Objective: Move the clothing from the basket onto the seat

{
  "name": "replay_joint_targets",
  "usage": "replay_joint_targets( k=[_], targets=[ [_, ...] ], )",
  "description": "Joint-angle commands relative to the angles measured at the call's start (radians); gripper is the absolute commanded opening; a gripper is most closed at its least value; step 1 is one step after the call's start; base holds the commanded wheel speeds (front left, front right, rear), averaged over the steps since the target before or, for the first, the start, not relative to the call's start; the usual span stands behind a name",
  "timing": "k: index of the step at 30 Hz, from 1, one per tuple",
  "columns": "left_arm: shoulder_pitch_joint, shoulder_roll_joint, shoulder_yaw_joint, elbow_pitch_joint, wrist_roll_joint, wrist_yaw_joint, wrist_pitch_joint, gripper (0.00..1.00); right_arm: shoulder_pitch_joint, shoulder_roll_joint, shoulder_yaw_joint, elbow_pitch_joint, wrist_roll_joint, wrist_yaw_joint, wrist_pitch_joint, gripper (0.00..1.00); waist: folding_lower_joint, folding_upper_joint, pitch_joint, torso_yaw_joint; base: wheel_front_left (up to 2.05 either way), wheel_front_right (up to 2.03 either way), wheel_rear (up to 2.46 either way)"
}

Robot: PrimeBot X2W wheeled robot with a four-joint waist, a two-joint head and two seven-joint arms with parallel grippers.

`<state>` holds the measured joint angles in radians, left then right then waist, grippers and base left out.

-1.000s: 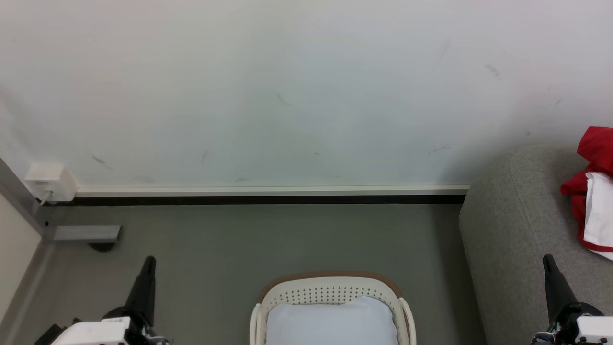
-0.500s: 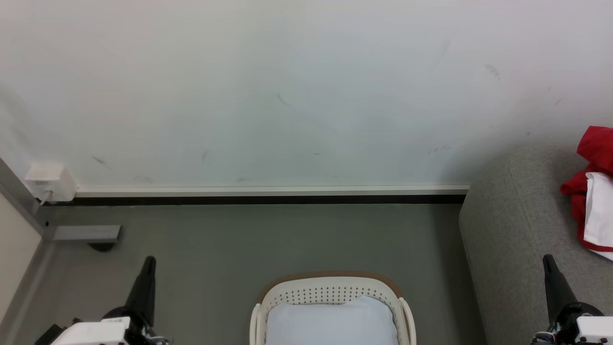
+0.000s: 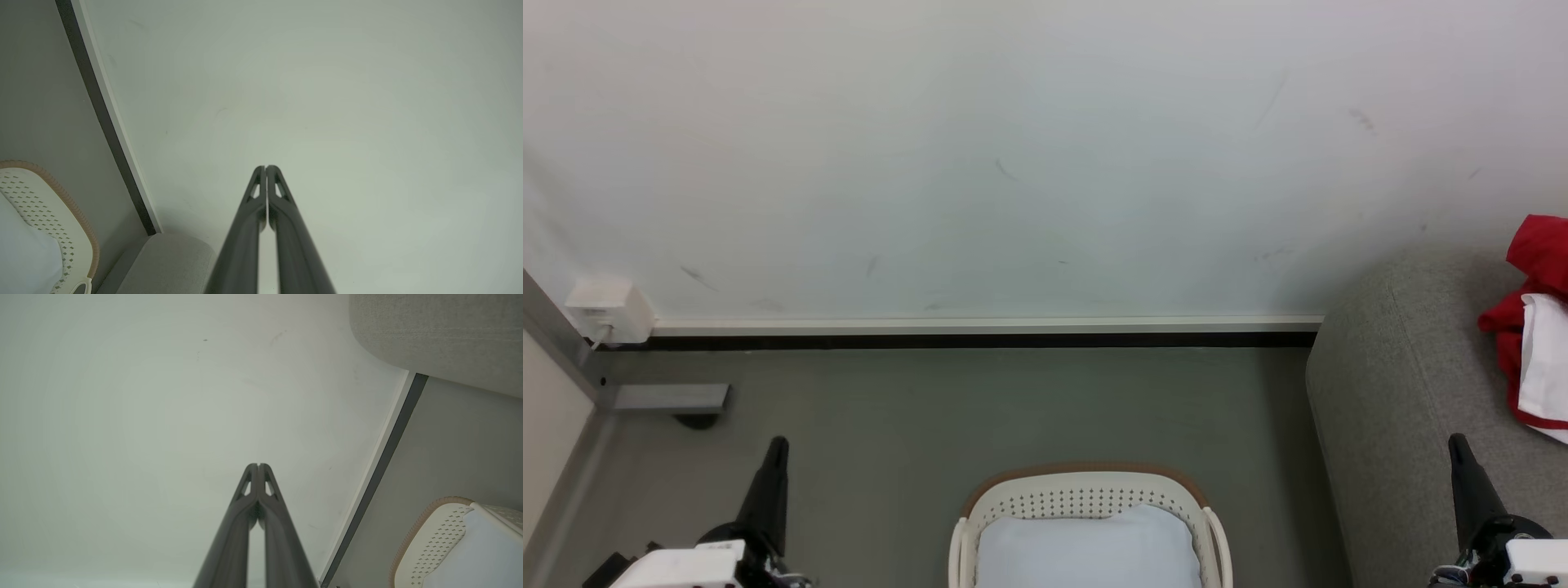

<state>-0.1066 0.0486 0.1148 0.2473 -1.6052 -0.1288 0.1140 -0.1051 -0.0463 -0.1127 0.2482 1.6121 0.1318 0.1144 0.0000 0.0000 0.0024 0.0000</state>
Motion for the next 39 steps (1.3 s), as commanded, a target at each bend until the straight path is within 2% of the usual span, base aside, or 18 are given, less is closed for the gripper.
replay_joint_targets(
  k=[1, 39],
  targets=[
    [-0.009, 0.003, 0.001, -0.003, -0.014, -0.004, 0.004, 0.00, -0.012, -0.008, -0.004, -0.005, 0.001, -0.002, 0.003, 0.00, 0.0000, 0.0000, 0.000, 0.000, 0.00, 0.00, 0.00],
    [-0.009, 0.003, 0.001, -0.003, -0.014, -0.004, 0.004, 0.00, -0.012, -0.008, -0.004, -0.005, 0.001, -0.002, 0.003, 0.00, 0.0000, 0.0000, 0.000, 0.000, 0.00, 0.00, 0.00]
  ],
)
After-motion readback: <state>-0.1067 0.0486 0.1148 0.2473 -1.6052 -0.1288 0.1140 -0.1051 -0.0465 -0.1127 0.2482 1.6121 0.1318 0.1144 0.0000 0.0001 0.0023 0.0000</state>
